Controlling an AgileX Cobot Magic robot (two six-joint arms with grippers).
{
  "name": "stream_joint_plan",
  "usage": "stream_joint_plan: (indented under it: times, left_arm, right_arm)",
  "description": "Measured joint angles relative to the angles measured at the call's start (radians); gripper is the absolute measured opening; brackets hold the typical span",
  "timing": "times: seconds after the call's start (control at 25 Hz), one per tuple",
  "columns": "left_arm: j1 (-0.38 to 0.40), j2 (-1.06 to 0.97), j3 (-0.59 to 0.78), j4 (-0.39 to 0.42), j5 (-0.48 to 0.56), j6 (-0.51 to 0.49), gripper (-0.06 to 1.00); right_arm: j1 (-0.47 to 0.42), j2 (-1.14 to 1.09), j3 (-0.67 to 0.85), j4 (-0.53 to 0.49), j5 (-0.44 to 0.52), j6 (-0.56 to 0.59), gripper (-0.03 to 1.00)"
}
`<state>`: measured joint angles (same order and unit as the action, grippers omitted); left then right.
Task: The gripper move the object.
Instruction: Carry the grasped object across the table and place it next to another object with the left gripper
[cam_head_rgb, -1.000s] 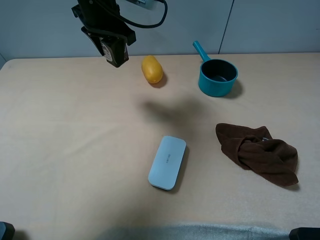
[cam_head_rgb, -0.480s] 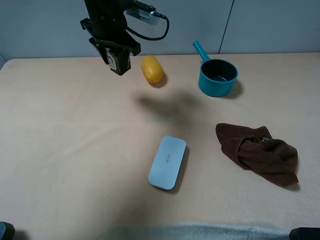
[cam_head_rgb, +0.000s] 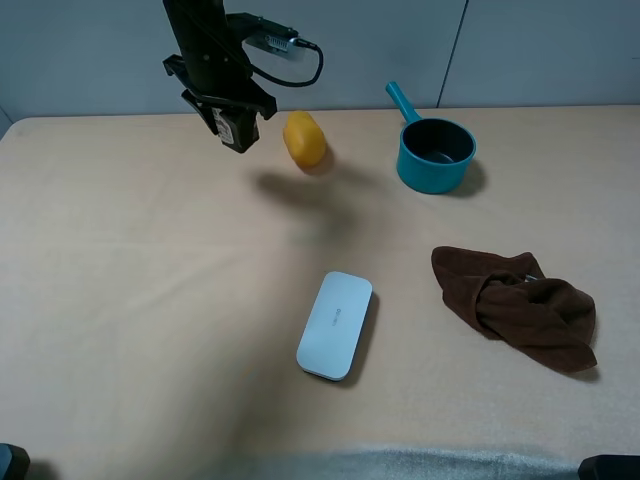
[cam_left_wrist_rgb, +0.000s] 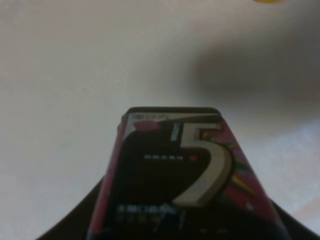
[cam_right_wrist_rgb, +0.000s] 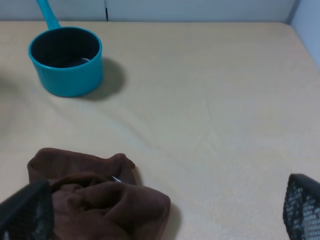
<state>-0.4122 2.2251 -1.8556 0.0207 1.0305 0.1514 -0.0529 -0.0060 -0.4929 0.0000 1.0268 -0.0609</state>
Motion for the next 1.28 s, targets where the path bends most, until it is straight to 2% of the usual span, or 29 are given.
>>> stream_joint_plan:
  times: [0.68, 1.28]
  left_arm:
    - [0.024, 0.214, -0.200, -0.047, -0.036, 0.002, 0.46]
    - [0.056, 0.238, -0.205, -0.062, -0.025, -0.001, 0.46]
  right_arm:
    - [0.000, 0.000, 0.000, 0.000, 0.000, 0.003, 0.69]
    - [0.000, 0.000, 0.000, 0.000, 0.000, 0.003, 0.69]
